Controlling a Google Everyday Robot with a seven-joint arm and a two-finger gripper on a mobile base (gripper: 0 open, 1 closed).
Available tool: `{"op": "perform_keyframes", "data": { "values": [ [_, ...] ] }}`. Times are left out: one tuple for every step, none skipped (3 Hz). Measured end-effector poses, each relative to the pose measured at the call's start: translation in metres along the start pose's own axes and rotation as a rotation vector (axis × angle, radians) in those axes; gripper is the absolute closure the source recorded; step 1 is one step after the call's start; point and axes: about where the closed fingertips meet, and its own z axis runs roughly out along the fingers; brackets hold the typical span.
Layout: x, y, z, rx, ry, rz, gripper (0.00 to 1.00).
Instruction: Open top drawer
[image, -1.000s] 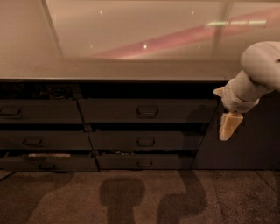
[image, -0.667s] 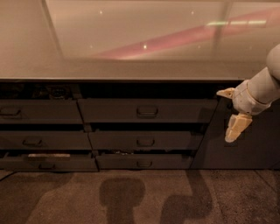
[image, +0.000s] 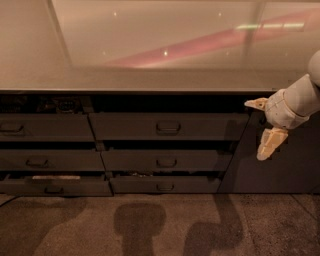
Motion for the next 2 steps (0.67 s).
{"op": "perform_keyframes", "data": {
  "values": [
    [0.019,-0.009,0.01,0.042,0.107,0.013,0.0],
    [0.046,0.001,0.017,0.129,0.267,-0.023,0.0]
  ]
}}
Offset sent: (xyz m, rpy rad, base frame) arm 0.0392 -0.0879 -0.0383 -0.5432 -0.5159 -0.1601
